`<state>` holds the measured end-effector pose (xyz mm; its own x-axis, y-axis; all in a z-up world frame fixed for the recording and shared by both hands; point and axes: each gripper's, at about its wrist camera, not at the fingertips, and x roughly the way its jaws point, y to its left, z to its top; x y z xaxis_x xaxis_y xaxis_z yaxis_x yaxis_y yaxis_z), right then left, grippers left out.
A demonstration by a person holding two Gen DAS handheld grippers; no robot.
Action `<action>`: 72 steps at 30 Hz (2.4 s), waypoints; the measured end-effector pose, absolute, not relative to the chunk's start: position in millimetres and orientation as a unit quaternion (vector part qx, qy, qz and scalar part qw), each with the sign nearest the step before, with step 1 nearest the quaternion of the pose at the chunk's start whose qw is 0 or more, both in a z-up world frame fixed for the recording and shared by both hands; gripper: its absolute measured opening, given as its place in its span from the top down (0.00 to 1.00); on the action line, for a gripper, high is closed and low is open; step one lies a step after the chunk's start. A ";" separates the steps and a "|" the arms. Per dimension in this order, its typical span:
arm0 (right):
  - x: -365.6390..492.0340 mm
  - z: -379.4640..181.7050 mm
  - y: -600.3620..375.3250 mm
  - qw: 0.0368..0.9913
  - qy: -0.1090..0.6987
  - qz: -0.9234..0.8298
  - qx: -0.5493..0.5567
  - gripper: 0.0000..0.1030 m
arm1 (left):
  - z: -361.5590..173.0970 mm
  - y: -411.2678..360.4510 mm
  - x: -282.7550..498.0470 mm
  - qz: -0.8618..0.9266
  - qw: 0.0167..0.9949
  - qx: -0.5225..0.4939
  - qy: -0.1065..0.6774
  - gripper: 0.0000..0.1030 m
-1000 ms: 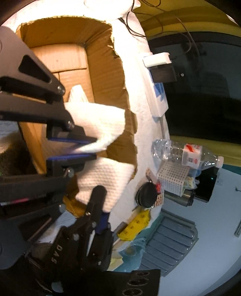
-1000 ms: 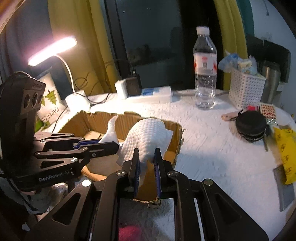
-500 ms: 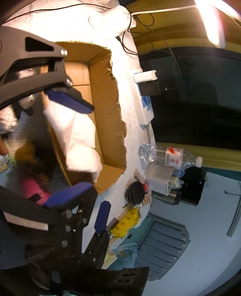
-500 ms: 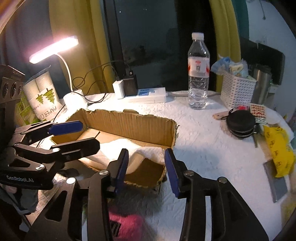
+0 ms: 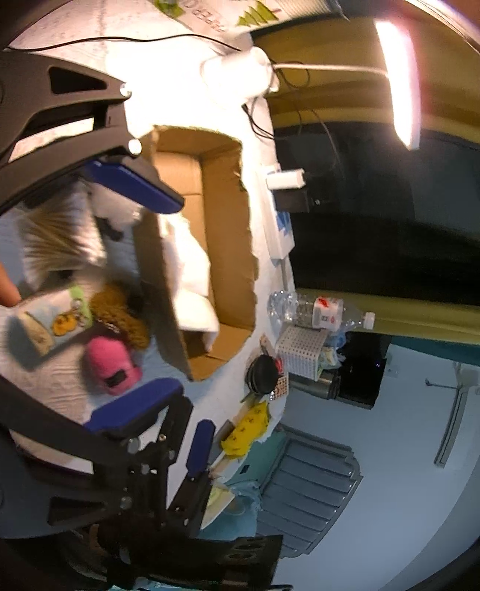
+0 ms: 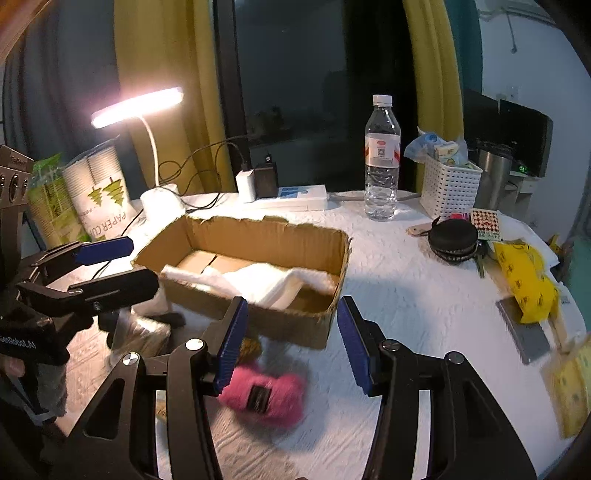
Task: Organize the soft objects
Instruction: 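Grasp the pink plush toy with the right tool while the left tool grasps the cartoon tissue pack, then carry the plush toy and tissue pack into the box and open both tools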
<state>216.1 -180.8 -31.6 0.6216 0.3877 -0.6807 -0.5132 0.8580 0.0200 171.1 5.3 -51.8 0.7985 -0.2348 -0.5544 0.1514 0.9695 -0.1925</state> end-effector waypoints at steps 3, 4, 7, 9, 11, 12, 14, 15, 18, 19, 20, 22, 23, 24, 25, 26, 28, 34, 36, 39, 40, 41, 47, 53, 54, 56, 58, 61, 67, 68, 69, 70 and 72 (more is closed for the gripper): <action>207.5 -38.5 -180.5 0.893 0.363 0.252 -0.087 0.48 | -58.4 9.6 158.5 -0.097 0.946 -0.072 0.302 0.11; 204.9 -40.5 -180.2 0.892 0.364 0.252 -0.086 0.48 | -60.2 10.6 155.1 -0.096 0.946 -0.073 0.302 0.11; 199.0 -48.4 -179.2 0.891 0.368 0.252 -0.087 0.48 | -68.5 14.5 144.9 -0.090 0.946 -0.075 0.303 0.11; 197.2 -56.0 -179.1 0.889 0.374 0.251 -0.083 0.44 | -74.9 16.6 140.2 -0.086 0.944 -0.080 0.307 0.11; 195.4 -63.9 -178.7 0.886 0.380 0.252 -0.079 0.39 | -82.5 16.5 134.8 -0.085 0.943 -0.084 0.311 0.11; 194.7 -67.8 -178.2 0.885 0.383 0.254 -0.079 0.39 | -87.1 16.0 132.0 -0.083 0.942 -0.086 0.314 0.11; 193.3 -74.6 -177.3 0.882 0.389 0.255 -0.079 0.38 | -93.4 14.6 128.8 -0.083 0.940 -0.090 0.318 0.11; 193.3 -79.3 -176.6 0.879 0.394 0.256 -0.079 0.38 | -97.6 13.8 127.2 -0.081 0.938 -0.094 0.323 0.11; 195.6 -88.1 -175.9 0.873 0.407 0.257 -0.078 0.38 | -105.3 10.1 124.1 -0.078 0.935 -0.099 0.330 0.11; 196.7 -91.0 -176.5 0.872 0.410 0.257 -0.076 0.38 | -106.3 9.1 124.2 -0.076 0.935 -0.099 0.332 0.11; 198.0 -93.8 -177.5 0.871 0.413 0.256 -0.074 0.38 | -108.1 8.0 124.2 -0.075 0.935 -0.098 0.334 0.11; 201.5 -99.4 -179.6 0.868 0.421 0.256 -0.066 0.38 | -110.4 3.5 124.1 -0.074 0.934 -0.096 0.337 0.11; 203.2 -102.6 -180.4 0.865 0.427 0.257 -0.062 0.38 | -111.5 0.0 124.3 -0.074 0.934 -0.092 0.338 0.11; 204.6 -106.4 -180.9 0.860 0.434 0.261 -0.058 0.38 | -112.9 -3.7 124.4 -0.072 0.934 -0.085 0.339 0.11; 205.5 -107.3 -181.2 0.857 0.438 0.266 -0.055 0.38 | -114.1 -7.0 126.2 -0.070 0.934 -0.080 0.341 0.11; 205.9 -107.4 -180.4 0.855 0.439 0.270 -0.055 0.38 | -116.9 -10.8 127.7 -0.066 0.933 -0.075 0.345 0.11; 206.6 -109.0 -177.9 0.849 0.444 0.281 -0.058 0.38 | -120.7 -15.5 129.0 -0.057 0.934 -0.068 0.346 0.11; 206.4 -114.3 -173.1 0.833 0.460 0.298 -0.074 0.52 | -126.3 -34.6 128.9 -0.036 0.936 -0.041 0.348 0.11; 205.1 -111.6 -178.6 0.833 0.457 0.305 -0.066 0.55 | -127.8 -40.6 128.6 -0.039 0.936 -0.036 0.347 0.11; 202.0 -107.7 -190.0 0.838 0.451 0.300 -0.062 0.56 | -135.0 -54.4 133.4 -0.039 0.934 -0.011 0.356 0.12; 200.4 -106.7 -196.1 0.841 0.449 0.297 -0.060 0.56 | -137.1 -57.0 135.9 -0.041 0.931 -0.005 0.362 0.12; 199.4 -106.2 -201.1 0.843 0.448 0.293 -0.058 0.56 | -137.9 -59.3 137.0 -0.044 0.930 -0.004 0.365 0.12; 192.5 -101.0 -234.2 0.856 0.440 0.269 -0.038 0.56 | -150.3 -65.4 147.8 -0.059 0.913 -0.001 0.403 0.51; 186.9 -90.1 -238.8 0.863 0.426 0.268 -0.041 0.56 | -145.0 -68.2 138.4 -0.084 0.917 -0.009 0.390 0.52; 186.1 -88.1 -237.9 0.864 0.423 0.268 -0.043 0.56 | -142.6 -68.2 135.9 -0.088 0.919 -0.011 0.385 0.52; 185.1 -84.1 -235.6 0.866 0.419 0.270 -0.045 0.56 | -138.3 -66.4 132.6 -0.091 0.921 -0.014 0.379 0.52; 183.6 -80.4 -232.8 0.867 0.415 0.270 -0.047 0.56 | -131.5 -62.4 128.9 -0.092 0.924 -0.022 0.371 0.52; 182.1 -75.7 -227.7 0.869 0.410 0.274 -0.049 0.56 | -122.0 -54.5 123.9 -0.091 0.929 -0.029 0.359 0.52; 181.7 -65.0 -211.8 0.869 0.402 0.282 -0.059 0.56 | -99.0 -35.6 116.0 -0.085 0.939 -0.038 0.332 0.52; 182.0 -62.4 -208.2 0.870 0.400 0.283 -0.062 0.56 | -96.8 -33.4 115.6 -0.086 0.940 -0.039 0.329 0.52; 182.0 -60.7 -206.1 0.870 0.397 0.285 -0.064 0.56 | -91.9 -29.3 114.5 -0.088 0.942 -0.041 0.323 0.52; 182.1 -57.7 -202.0 0.871 0.395 0.287 -0.066 0.56 | -88.7 -26.6 113.8 -0.089 0.943 -0.043 0.319 0.52; 183.3 -52.0 -195.3 0.871 0.389 0.290 -0.070 0.56 | -81.9 -21.3 114.3 -0.094 0.944 -0.049 0.311 0.52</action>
